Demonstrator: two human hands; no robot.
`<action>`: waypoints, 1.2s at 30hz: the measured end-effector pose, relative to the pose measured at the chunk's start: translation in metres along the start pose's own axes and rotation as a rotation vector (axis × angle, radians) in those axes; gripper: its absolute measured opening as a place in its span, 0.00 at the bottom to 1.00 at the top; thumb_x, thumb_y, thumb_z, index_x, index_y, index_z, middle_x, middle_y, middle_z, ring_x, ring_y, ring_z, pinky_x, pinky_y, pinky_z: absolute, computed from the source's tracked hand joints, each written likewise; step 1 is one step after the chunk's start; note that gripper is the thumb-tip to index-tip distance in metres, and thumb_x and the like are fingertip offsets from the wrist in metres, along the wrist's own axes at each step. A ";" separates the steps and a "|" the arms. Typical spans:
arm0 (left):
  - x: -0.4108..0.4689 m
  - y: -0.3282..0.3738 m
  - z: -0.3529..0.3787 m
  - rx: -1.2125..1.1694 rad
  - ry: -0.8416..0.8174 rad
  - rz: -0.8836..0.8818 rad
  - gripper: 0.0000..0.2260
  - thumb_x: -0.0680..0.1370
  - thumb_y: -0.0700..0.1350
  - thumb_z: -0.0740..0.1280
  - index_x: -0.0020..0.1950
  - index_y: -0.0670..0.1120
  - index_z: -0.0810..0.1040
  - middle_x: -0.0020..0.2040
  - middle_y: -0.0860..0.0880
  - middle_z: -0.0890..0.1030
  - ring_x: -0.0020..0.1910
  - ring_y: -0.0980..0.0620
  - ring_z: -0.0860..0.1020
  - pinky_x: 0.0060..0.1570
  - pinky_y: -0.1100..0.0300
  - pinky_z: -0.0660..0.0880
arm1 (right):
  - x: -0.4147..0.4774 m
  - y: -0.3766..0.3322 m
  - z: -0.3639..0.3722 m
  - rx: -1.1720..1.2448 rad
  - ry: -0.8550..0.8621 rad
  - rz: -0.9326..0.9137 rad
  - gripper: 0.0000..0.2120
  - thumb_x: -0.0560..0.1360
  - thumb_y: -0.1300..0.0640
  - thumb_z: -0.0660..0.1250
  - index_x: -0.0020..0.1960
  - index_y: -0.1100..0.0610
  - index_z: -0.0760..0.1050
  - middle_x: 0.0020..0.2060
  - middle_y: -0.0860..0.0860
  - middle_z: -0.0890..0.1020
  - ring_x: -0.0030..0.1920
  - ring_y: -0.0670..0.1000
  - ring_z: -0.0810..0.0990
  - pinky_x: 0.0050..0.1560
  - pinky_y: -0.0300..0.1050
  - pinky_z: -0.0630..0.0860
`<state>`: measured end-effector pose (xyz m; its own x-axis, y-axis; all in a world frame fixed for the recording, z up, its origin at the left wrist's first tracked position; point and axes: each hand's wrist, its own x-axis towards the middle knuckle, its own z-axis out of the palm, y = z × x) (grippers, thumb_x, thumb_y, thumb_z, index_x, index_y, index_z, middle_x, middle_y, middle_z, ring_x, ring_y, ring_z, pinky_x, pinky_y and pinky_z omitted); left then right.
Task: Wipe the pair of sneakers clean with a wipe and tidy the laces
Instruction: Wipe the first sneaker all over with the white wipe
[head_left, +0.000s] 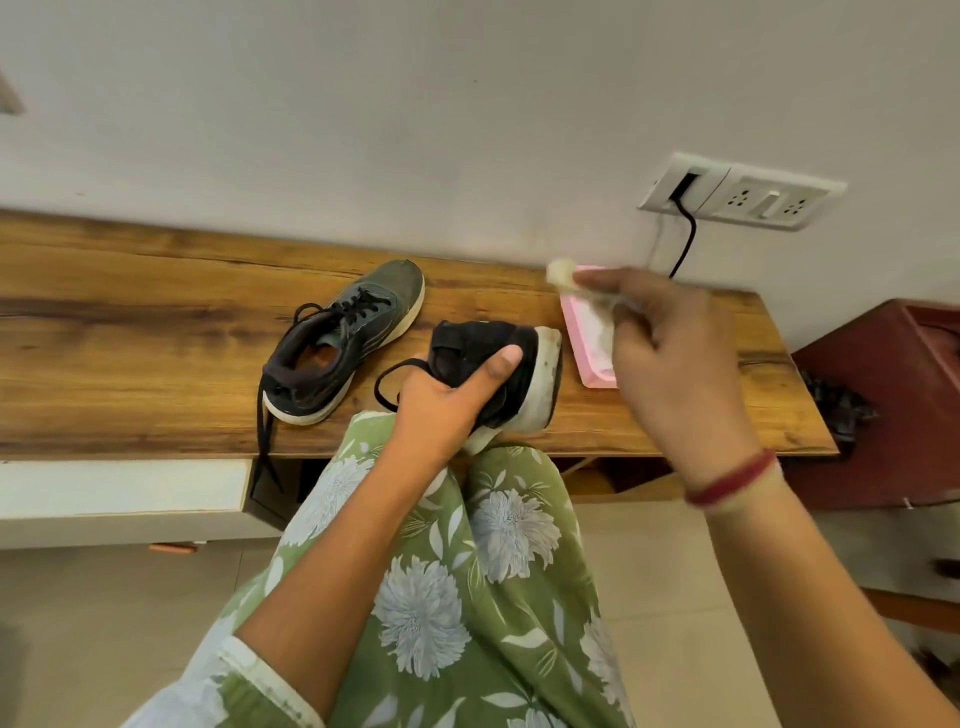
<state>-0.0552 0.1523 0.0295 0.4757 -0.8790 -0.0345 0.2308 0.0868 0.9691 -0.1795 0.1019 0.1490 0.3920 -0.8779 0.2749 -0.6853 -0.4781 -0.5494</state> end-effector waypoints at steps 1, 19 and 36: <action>-0.001 0.000 0.001 0.012 -0.001 -0.007 0.09 0.67 0.52 0.74 0.46 0.55 0.82 0.43 0.58 0.84 0.49 0.57 0.82 0.50 0.62 0.78 | 0.013 0.001 0.002 -0.066 -0.025 0.023 0.18 0.74 0.67 0.58 0.58 0.54 0.79 0.53 0.47 0.81 0.48 0.37 0.77 0.51 0.28 0.69; 0.017 0.007 0.019 -0.046 0.077 -0.126 0.04 0.72 0.46 0.74 0.44 0.47 0.83 0.42 0.48 0.85 0.44 0.54 0.83 0.45 0.60 0.79 | -0.061 0.034 0.063 -0.526 0.070 -0.283 0.24 0.73 0.67 0.53 0.67 0.64 0.69 0.64 0.60 0.74 0.64 0.58 0.73 0.62 0.48 0.70; 0.085 0.031 0.015 -0.141 0.177 -0.480 0.18 0.72 0.53 0.72 0.54 0.42 0.80 0.45 0.45 0.84 0.43 0.47 0.83 0.38 0.59 0.79 | 0.017 0.047 0.113 -0.230 0.200 -0.251 0.25 0.72 0.68 0.55 0.69 0.63 0.68 0.68 0.58 0.71 0.68 0.57 0.69 0.67 0.47 0.61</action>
<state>-0.0200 0.0735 0.0605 0.4220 -0.7436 -0.5186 0.5636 -0.2329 0.7925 -0.1357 0.0682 0.0390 0.4530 -0.7100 0.5391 -0.7121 -0.6520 -0.2604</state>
